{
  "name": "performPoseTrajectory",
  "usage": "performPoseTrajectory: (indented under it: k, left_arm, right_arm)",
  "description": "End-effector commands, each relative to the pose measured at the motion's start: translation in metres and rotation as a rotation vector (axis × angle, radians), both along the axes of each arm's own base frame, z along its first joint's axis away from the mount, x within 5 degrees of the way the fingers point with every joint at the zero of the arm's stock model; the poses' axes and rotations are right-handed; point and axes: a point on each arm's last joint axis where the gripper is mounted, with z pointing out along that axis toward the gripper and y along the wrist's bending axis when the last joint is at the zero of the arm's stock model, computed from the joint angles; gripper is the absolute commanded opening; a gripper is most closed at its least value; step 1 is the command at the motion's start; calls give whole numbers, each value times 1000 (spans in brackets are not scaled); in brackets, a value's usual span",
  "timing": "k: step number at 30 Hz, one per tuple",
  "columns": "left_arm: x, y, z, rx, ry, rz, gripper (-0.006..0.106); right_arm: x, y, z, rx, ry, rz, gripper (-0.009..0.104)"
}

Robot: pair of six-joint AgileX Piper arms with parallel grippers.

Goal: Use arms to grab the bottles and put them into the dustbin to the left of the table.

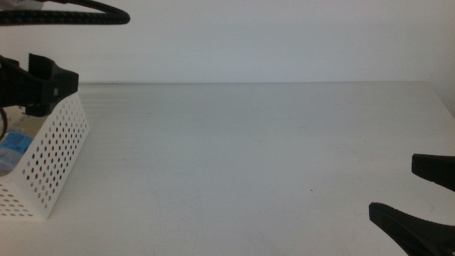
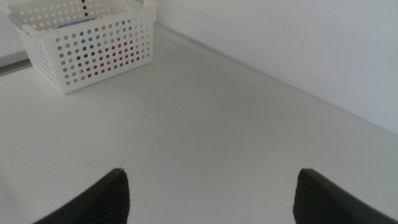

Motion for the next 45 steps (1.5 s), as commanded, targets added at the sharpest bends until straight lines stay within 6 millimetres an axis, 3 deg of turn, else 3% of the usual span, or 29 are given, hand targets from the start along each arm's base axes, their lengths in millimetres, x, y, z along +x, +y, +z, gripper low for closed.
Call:
performPoseTrajectory:
  k: [1, 5, 11, 16, 25, 35, 38, 45]
  left_arm:
    - [0, 0, 17, -44, -104, 17, 82]
    - [0, 0, 17, -44, -104, 17, 82]
    - [-15, 4, 17, -30, -173, 28, 82]
    - [-36, 10, -2, 34, -236, 43, 82]
    - [-79, 17, -60, 32, -306, 58, 82]
    - [-130, 24, -138, 25, -348, 60, 82]
    - [-136, 25, -161, 25, -346, 60, 82]
    - [-142, 25, -207, 29, -328, 62, 82]
  right_arm:
    - [1, 1, 15, 36, -99, 5, 76]
    - [5, -4, 15, 20, -115, -41, 76]
    - [15, -23, 15, 17, -119, -220, 76]
    - [8, -43, 12, 69, -137, -371, 76]
    - [-27, -72, -35, 85, -221, -628, 76]
    - [-38, -75, -92, 132, -201, -675, 76]
    - [-37, -75, -101, 121, -180, -676, 76]
    - [-37, -75, -101, 121, -180, -676, 76]
